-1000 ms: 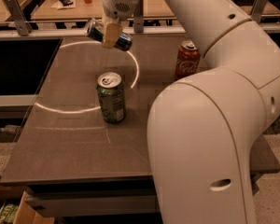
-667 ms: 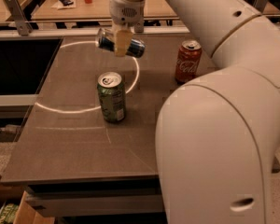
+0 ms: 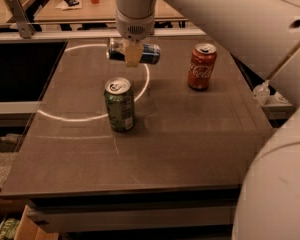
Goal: Knock redbull can over
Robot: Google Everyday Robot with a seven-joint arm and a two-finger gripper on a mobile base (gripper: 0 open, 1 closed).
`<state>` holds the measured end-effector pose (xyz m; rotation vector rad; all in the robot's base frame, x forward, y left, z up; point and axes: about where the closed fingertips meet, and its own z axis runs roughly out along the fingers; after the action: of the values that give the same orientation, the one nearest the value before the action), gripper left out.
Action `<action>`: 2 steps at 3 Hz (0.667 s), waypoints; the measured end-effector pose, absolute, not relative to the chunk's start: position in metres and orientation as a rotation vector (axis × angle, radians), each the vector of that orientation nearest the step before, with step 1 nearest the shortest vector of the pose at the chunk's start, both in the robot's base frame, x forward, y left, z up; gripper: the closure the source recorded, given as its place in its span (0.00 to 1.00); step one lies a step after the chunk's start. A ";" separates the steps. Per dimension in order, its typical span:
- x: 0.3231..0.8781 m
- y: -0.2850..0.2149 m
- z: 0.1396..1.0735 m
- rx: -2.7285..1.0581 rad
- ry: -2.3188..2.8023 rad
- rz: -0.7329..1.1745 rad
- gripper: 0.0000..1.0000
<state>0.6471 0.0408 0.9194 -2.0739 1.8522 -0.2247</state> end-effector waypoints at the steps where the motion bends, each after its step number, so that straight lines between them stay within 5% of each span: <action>1: 0.644 0.047 0.887 -2.075 1.848 -0.289 1.00; 2: 0.645 0.052 0.861 -2.103 1.848 -0.288 1.00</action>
Offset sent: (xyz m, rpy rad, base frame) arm 0.0016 0.0174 -0.0907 -0.0636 0.0047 0.0231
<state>0.6453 0.0516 0.8606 -2.1027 1.8480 -0.2877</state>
